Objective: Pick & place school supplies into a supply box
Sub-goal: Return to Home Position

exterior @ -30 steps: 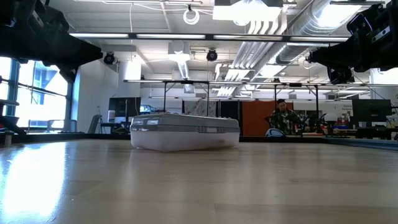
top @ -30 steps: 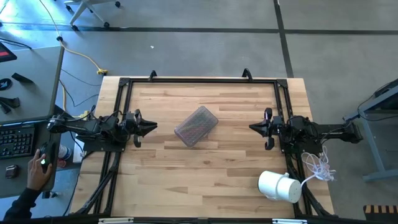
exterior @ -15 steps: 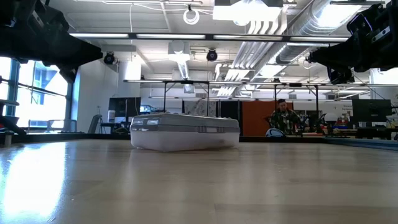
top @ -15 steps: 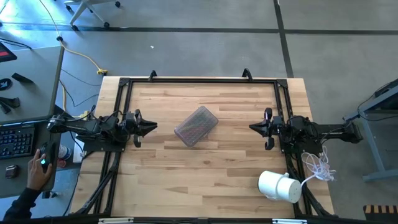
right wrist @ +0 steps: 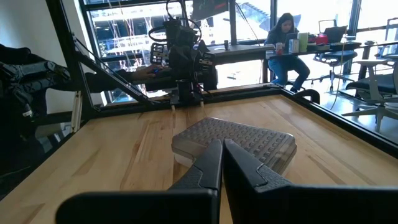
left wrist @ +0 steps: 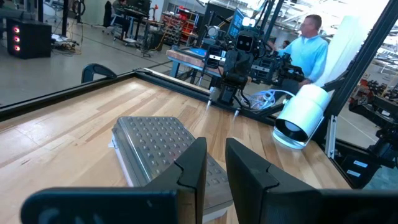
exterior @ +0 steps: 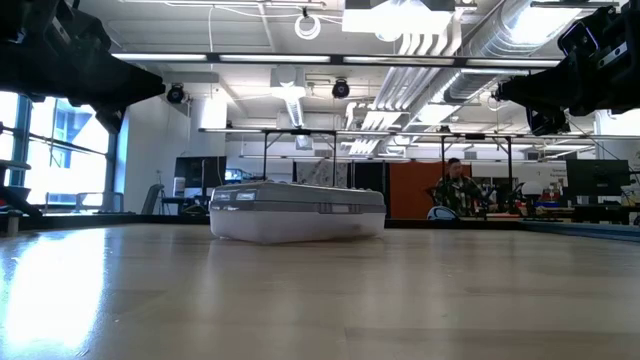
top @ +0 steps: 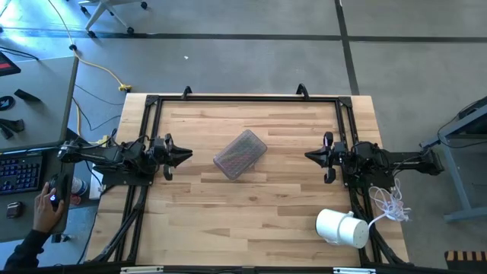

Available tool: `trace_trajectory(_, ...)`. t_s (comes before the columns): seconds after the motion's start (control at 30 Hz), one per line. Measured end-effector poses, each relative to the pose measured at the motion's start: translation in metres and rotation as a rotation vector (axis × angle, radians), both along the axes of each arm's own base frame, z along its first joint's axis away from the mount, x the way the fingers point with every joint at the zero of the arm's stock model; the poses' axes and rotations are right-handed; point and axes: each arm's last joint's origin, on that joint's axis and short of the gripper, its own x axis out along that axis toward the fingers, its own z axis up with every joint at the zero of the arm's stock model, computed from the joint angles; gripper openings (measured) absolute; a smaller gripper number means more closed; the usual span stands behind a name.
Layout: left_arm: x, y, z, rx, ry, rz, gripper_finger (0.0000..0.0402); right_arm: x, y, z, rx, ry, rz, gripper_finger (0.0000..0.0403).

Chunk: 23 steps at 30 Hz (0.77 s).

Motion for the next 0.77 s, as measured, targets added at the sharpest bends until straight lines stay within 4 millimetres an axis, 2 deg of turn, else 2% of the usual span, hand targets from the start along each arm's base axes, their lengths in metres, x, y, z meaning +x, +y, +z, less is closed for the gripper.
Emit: trace_trajectory(0.77,0.0,0.0,0.0,0.0,0.0,0.0,0.0097,0.0,0.0,0.0,0.0,0.0,0.0,0.0)
